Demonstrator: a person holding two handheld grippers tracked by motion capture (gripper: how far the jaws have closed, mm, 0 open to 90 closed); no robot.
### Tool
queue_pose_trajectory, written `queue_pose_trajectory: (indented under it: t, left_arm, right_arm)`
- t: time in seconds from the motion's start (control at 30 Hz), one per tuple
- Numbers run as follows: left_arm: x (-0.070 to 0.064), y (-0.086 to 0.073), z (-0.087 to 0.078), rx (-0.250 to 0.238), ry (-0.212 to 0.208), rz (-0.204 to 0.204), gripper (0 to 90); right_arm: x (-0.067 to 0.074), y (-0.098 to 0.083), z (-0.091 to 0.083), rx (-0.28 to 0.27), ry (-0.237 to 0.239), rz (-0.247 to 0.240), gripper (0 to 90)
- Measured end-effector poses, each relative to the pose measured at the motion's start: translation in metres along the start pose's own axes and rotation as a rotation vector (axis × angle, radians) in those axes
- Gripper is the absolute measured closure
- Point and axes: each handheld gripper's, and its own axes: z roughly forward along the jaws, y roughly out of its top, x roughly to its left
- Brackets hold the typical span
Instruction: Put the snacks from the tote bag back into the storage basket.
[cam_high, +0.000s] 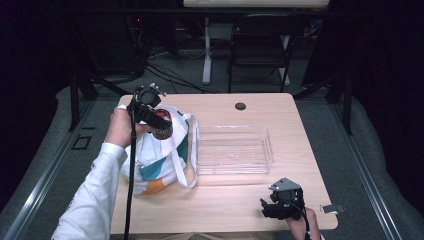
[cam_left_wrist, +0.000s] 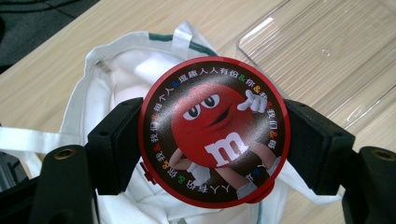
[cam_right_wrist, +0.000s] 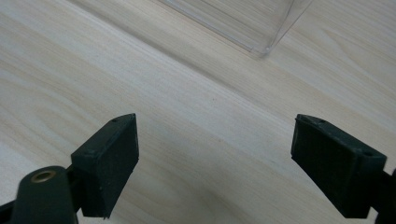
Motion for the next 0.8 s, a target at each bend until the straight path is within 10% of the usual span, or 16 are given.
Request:
queue_pose_trajectory:
  t: [0.8]
  left_arm:
    - [-0.053,0.045,0.009,-0.038,-0.084,0.107,26.2]
  right_arm:
    - [0.0,0.0,-0.001,0.0,0.005,-0.002,14.6]
